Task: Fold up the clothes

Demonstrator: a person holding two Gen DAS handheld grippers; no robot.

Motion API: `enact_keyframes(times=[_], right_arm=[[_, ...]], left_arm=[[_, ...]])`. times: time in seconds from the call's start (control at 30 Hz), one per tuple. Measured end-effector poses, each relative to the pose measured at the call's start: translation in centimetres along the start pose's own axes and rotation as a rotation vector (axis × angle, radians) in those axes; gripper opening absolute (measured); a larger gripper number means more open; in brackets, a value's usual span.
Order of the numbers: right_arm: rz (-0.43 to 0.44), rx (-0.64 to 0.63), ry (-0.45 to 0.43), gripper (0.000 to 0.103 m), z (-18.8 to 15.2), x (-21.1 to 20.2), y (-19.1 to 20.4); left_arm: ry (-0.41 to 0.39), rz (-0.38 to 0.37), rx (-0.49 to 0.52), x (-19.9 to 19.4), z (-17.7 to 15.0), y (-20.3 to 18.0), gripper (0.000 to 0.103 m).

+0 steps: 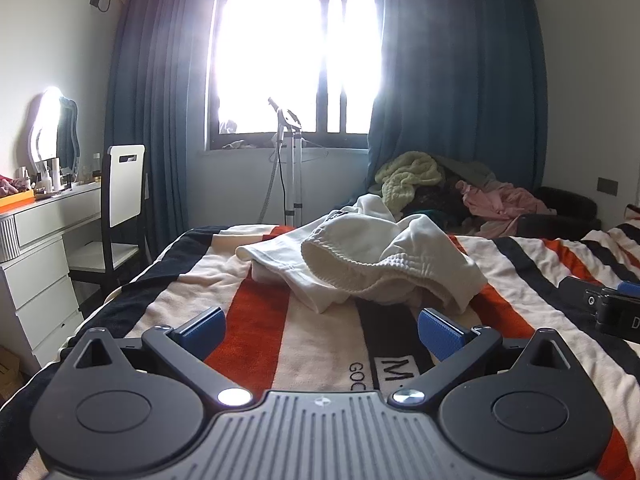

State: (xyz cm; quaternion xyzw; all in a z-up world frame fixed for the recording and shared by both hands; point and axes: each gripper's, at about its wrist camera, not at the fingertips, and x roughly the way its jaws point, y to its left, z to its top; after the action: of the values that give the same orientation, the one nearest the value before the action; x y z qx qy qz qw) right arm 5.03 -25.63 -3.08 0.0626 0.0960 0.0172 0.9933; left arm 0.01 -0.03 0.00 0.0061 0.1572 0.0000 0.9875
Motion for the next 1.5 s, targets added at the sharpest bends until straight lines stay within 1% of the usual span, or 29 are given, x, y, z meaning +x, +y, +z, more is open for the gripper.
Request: enact_keyframes(times=[0.37, 0.67, 1.27, 1.5], right_arm=[[-0.004, 0.026, -0.005, 0.103, -0.20, 0.20, -0.27], [-0.015, 0.018, -0.005, 0.103, -0.05, -0.01, -0.04], [-0.019, 0.028, 0.001, 0.103, 0.09, 0.09, -0.23], [-0.021, 0.054, 0.002, 0.103, 0.20, 0.09, -0.48]], left_arm=[[0.012, 0.002, -0.003, 0.76, -0.38, -0.11, 0.103], [0.004, 0.003, 0.012, 0.36, -0.26, -0.34, 0.103], [0.004, 0.000, 0.007, 0.25, -0.12, -0.17, 0.103], [0.010, -0.004, -0.003, 0.42, -0.14, 0.01, 0.103]])
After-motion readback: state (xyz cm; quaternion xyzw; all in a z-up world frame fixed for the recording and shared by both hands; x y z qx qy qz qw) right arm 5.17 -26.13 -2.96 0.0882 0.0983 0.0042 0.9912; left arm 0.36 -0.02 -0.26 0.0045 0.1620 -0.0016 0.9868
